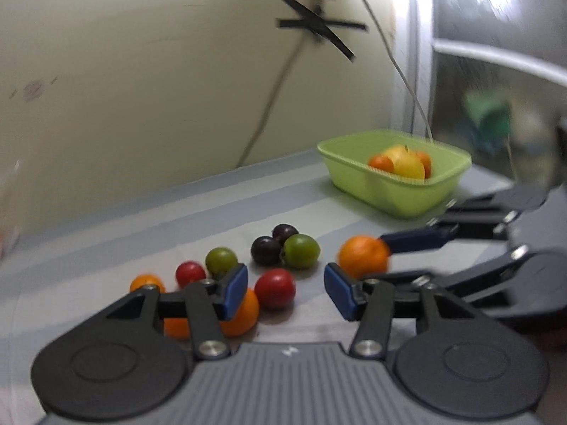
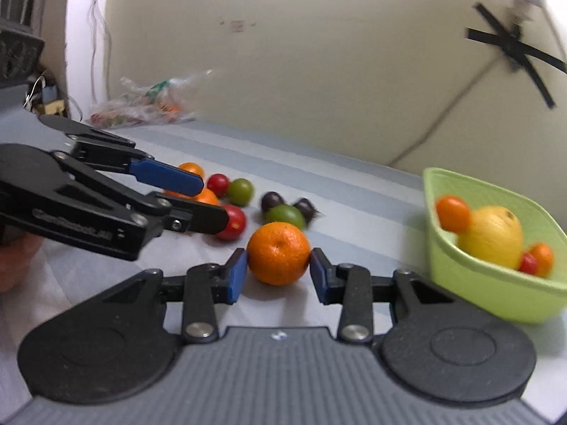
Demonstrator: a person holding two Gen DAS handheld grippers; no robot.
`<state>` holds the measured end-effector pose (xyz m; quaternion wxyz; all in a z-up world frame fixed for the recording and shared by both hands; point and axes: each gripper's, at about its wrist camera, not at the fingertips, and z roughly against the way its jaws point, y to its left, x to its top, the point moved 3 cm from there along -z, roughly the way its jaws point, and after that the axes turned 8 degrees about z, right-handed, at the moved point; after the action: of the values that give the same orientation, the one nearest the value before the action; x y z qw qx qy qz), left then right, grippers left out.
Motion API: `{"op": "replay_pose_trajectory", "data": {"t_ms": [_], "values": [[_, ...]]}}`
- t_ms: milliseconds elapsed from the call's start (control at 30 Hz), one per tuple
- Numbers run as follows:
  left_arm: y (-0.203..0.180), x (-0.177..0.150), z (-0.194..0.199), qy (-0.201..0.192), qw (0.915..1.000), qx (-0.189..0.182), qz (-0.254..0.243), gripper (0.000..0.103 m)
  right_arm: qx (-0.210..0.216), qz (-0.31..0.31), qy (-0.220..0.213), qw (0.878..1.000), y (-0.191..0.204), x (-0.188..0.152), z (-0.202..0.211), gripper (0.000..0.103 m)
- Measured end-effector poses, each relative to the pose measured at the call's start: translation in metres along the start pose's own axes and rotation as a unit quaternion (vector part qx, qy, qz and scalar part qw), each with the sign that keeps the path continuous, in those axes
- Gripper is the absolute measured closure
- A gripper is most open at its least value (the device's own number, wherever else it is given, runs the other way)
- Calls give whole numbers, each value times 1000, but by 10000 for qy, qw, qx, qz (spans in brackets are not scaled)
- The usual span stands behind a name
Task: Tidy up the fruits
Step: 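Grasp a mandarin with the right gripper while the left gripper grasps a red tomato, then drop the red tomato and the mandarin into the basket with both grippers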
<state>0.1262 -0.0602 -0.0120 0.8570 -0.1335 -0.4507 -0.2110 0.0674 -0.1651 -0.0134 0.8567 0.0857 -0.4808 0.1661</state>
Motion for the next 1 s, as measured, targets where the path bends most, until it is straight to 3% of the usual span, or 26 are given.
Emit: {"op": "replay_pose_trajectory", "data": {"t_ms": [167, 200, 267, 367, 500, 700, 833, 900, 1000], "values": [[-17, 2, -24, 298, 9919, 372, -1175, 56, -71, -555, -80, 9984, -23, -12, 15, 62], [-19, 2, -26, 340, 9894, 411, -1349, 59, -69, -595, -94, 9982, -23, -13, 16, 62], [-23, 0, -27, 390, 9834, 528, -1691, 74, -50, -746, -121, 9971, -26, -13, 15, 62], [-23, -2, -22, 439, 9828, 420, -1742, 76, 5, -899, -154, 9958, -30, -14, 15, 62], [-21, -2, -13, 356, 9907, 216, -1295, 76, -36, -954, -263, 9951, -31, -17, 21, 62], [-29, 23, 4, -105, 9986, -260, -449, 76, -231, -1031, -637, 9924, -40, -16, 41, 65], [-34, 46, -6, -209, 9976, -658, 68, 76, -435, -1144, -745, 9897, -58, -18, 55, 66], [-36, 53, -14, -154, 9956, -864, 317, 76, -438, -1139, -659, 9903, -63, -21, 56, 71], [-39, 60, -25, -44, 9918, -1118, 615, 76, -454, -1011, -361, 9932, -65, -28, 51, 70]]}}
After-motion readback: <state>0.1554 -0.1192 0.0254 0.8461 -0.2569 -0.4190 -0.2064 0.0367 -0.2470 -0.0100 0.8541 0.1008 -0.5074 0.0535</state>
